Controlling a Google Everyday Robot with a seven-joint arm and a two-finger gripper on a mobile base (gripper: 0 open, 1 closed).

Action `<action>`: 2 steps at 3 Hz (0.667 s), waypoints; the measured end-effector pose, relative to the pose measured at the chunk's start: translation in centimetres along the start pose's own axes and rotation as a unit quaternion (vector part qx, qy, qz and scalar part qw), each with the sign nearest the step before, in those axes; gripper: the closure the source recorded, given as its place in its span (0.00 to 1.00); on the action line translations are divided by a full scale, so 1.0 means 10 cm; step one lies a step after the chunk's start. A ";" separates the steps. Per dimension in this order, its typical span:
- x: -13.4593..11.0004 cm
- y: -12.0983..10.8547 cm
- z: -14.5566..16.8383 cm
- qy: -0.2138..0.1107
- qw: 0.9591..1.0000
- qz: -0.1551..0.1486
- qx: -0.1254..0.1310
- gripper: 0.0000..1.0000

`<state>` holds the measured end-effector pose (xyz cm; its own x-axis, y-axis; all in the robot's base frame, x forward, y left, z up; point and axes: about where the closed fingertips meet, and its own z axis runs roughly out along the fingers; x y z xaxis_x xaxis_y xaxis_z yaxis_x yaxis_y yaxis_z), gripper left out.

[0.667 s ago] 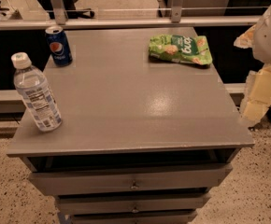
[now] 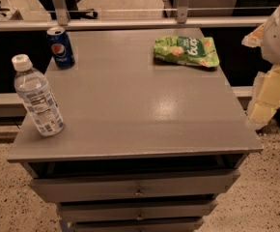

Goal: Pick green rice chip bag

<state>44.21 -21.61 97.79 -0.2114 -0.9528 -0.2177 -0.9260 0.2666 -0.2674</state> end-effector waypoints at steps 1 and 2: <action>-0.05 -0.26 0.18 -0.022 0.999 -0.003 0.022 0.00; -0.19 -0.93 0.55 -0.080 0.994 0.011 0.068 0.00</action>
Offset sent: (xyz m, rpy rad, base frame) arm 0.2155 -0.0037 -0.0423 0.2660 -0.3131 -0.0368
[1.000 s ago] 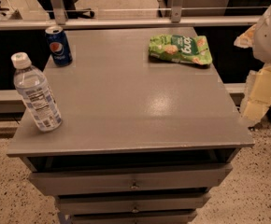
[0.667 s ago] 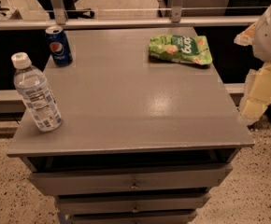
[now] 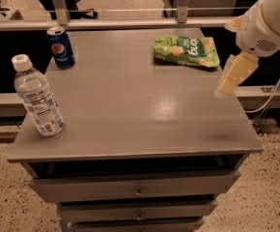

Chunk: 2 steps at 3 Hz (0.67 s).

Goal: Pick green rice chip bag

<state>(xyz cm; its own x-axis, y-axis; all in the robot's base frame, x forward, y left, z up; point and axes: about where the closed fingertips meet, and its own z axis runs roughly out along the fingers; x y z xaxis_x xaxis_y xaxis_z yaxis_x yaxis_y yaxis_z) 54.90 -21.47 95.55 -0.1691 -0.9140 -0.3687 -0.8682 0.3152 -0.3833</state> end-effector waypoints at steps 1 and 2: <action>-0.09 -0.63 0.52 -0.052 0.998 0.030 0.030 0.00; -0.23 -1.19 1.10 -0.103 0.991 0.075 0.035 0.00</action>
Offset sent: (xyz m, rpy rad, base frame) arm 0.2552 0.0179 -0.0658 0.3964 -0.1128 -0.1320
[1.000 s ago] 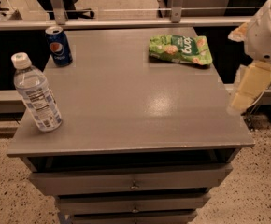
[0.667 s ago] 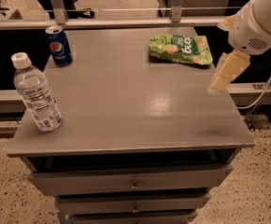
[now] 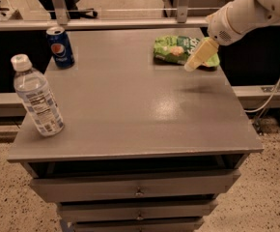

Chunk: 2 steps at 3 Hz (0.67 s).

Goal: Pick green rice chip bag

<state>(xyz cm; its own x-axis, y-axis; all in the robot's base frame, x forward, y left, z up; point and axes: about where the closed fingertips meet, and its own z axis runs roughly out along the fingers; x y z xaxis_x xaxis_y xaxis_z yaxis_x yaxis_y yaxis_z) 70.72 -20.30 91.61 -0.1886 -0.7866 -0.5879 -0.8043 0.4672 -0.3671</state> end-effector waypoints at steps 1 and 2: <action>0.01 -0.30 0.51 -0.037 0.998 0.057 -0.003 0.00; 0.01 -0.44 0.80 -0.048 0.994 0.098 -0.012 0.16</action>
Offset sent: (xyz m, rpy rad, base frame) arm 0.1212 0.0099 -0.0505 0.2736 0.0984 -0.1482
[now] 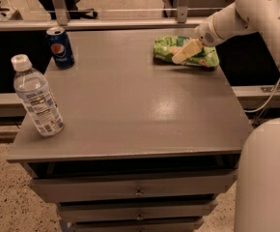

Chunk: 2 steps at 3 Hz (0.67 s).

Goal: Pick green rice chip bag

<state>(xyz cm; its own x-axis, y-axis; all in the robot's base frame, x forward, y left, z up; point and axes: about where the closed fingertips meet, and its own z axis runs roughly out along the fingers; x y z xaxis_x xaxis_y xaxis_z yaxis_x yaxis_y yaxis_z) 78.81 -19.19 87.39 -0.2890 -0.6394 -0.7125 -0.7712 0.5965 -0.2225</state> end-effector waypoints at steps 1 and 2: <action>0.03 -0.04 0.17 0.013 0.999 0.043 -0.021 0.48; 0.06 -0.03 0.17 0.023 0.997 0.061 -0.034 0.71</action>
Offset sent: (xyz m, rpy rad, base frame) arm 0.0172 -0.0104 -0.0030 0.0702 0.1769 -0.0641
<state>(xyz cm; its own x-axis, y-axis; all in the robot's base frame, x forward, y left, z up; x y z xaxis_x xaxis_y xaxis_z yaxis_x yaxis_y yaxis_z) 79.81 -18.91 85.90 -0.4078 -0.5860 -0.7002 -0.7644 0.6385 -0.0892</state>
